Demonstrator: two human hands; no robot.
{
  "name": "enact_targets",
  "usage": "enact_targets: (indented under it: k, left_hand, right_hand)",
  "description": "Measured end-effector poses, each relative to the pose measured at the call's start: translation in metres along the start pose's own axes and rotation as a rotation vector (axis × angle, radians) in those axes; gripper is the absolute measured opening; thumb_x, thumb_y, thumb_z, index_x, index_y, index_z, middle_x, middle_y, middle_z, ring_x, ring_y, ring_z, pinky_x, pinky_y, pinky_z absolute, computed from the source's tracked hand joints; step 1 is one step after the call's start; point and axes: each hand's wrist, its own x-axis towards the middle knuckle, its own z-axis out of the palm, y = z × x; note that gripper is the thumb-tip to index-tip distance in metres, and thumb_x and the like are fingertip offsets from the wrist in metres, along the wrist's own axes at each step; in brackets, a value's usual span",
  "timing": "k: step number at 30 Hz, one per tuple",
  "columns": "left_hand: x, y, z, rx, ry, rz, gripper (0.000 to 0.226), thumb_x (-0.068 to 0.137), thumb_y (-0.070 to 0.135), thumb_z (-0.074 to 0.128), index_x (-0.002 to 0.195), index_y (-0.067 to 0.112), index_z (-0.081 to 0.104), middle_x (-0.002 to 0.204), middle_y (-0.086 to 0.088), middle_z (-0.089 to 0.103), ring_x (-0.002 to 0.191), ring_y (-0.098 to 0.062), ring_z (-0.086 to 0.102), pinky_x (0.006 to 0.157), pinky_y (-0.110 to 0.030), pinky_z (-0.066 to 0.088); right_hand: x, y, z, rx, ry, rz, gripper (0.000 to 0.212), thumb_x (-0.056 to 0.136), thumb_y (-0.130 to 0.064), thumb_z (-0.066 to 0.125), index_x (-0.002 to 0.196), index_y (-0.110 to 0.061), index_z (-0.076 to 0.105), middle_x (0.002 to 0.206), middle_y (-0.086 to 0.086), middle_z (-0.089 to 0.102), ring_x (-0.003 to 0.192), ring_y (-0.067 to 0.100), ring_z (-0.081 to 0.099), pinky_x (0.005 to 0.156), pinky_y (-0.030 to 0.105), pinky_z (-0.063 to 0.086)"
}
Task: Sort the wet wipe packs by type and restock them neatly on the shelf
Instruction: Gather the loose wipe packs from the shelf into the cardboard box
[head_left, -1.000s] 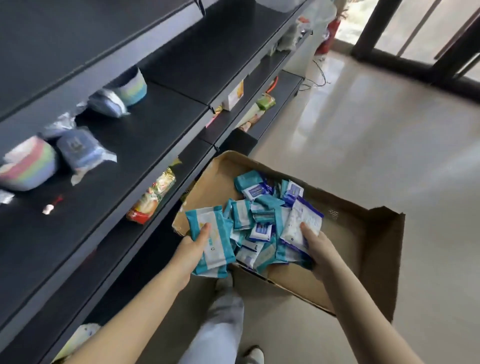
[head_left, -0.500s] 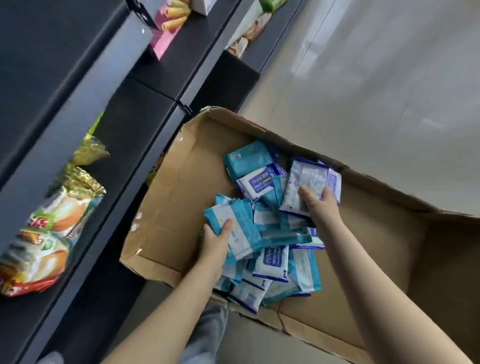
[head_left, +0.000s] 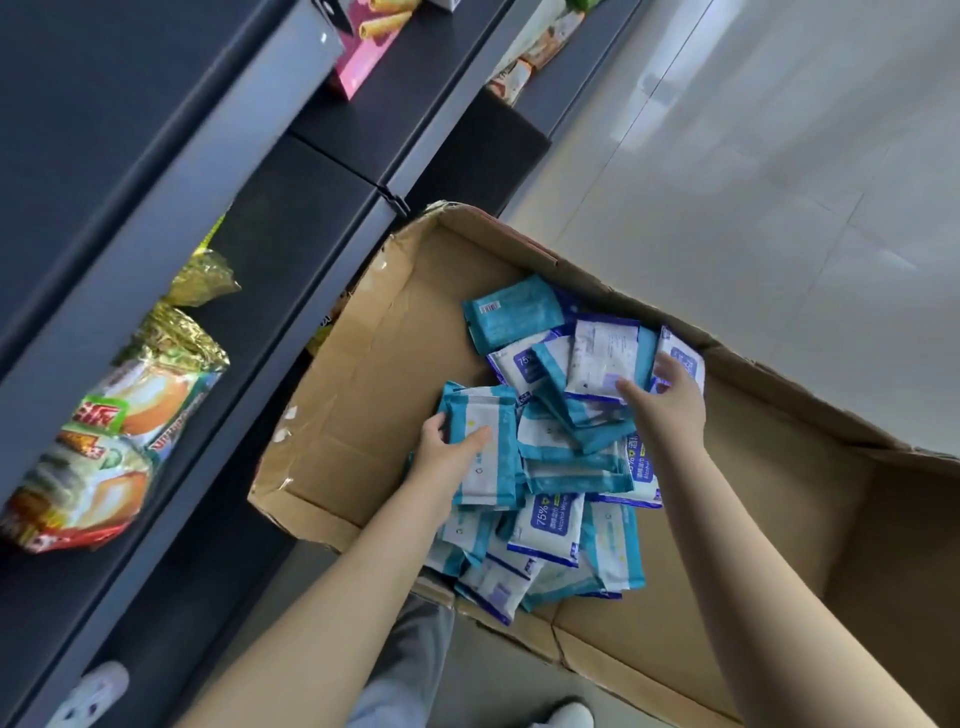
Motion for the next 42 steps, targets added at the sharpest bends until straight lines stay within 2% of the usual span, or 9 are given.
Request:
enact_targets:
  k: [4,8,10,13,16,22,31,36,42]
  left_hand:
    - [-0.045,-0.005,-0.004,-0.047,0.020,0.053,0.068,0.097,0.038,0.059,0.153,0.018,0.027,0.143,0.006,0.044,0.128,-0.018,0.046,0.100,-0.031,0.037]
    - [-0.131,-0.023,-0.016,-0.166,0.042,0.102,0.061,0.099,0.034,0.057,0.152,0.017,0.032,0.149,-0.003,0.044,0.124,-0.018,0.047,0.097,-0.029,0.037]
    - [-0.189,-0.036,-0.023,-0.239,0.032,0.144,0.051,0.100,0.030,0.055,0.146,0.016,0.040,0.136,-0.002,0.054,0.110,-0.015,0.052,0.095,-0.028,0.036]
    - [-0.276,-0.062,-0.036,-0.311,0.004,0.260,0.041,0.099,0.031,0.056,0.138,0.021,0.048,0.140,-0.004,0.052,0.132,-0.023,0.046,0.106,-0.034,0.035]
    - [-0.350,-0.084,-0.059,-0.335,0.016,0.410,0.033,0.097,0.032,0.059,0.128,0.024,0.053,0.142,-0.002,0.050,0.136,-0.026,0.042,0.112,-0.040,0.034]
    - [-0.475,-0.101,-0.140,-0.451,0.161,0.679,0.028,0.098,0.034,0.058,0.124,0.026,0.054,0.136,0.000,0.055,0.125,-0.022,0.051,0.103,-0.038,0.040]
    - [-0.621,-0.140,-0.323,-0.540,0.444,1.000,0.023,0.099,0.031,0.056,0.122,0.029,0.059,0.130,0.006,0.061,0.122,-0.018,0.056,0.102,-0.035,0.045]
    - [-0.668,-0.190,-0.437,-0.508,0.585,1.038,0.032,0.098,0.036,0.058,0.129,0.029,0.057,0.129,0.009,0.062,0.119,-0.015,0.058,0.105,-0.038,0.046]
    - [-0.671,-0.202,-0.515,-0.485,0.660,1.001,0.026,0.097,0.040,0.059,0.122,0.034,0.059,0.130,0.010,0.060,0.122,-0.013,0.056,0.107,-0.036,0.045]
  right_hand:
    - [-0.041,0.007,-0.024,0.325,-0.070,0.031,0.044,0.093,-0.025,0.067,0.134,-0.017,0.056,0.133,0.003,0.060,0.118,0.020,0.060,0.105,0.043,0.047]
    - [-0.116,0.011,-0.075,0.471,-0.235,0.036,0.036,0.096,-0.027,0.063,0.131,-0.018,0.060,0.123,0.002,0.067,0.110,0.019,0.062,0.088,0.034,0.049]
    - [-0.166,0.010,-0.108,0.468,-0.312,0.007,0.034,0.096,-0.030,0.062,0.128,-0.020,0.062,0.121,0.001,0.067,0.110,0.018,0.061,0.086,0.034,0.048]
    - [-0.238,0.003,-0.154,0.432,-0.422,-0.066,0.037,0.096,-0.036,0.061,0.129,-0.020,0.061,0.125,0.000,0.065,0.113,0.019,0.059,0.097,0.040,0.047]
    - [-0.296,-0.019,-0.188,0.402,-0.516,-0.183,0.037,0.097,-0.039,0.058,0.128,-0.020,0.061,0.125,-0.003,0.064,0.117,0.021,0.056,0.091,0.036,0.044]
    - [-0.405,-0.087,-0.212,0.381,-0.658,-0.455,0.034,0.093,-0.042,0.061,0.122,-0.025,0.062,0.125,-0.002,0.063,0.117,0.019,0.057,0.096,0.039,0.046]
    - [-0.577,-0.175,-0.140,0.395,-0.808,-0.722,0.034,0.096,-0.040,0.057,0.128,-0.026,0.060,0.120,-0.011,0.064,0.118,0.017,0.056,0.096,0.035,0.044]
    - [-0.682,-0.197,-0.053,0.399,-0.908,-0.786,0.024,0.099,-0.037,0.056,0.120,-0.027,0.061,0.120,-0.009,0.064,0.113,0.015,0.059,0.105,0.037,0.046]
    - [-0.747,-0.224,0.016,0.328,-0.931,-0.842,0.025,0.098,-0.038,0.056,0.120,-0.028,0.062,0.119,-0.009,0.064,0.114,0.015,0.058,0.097,0.031,0.047]
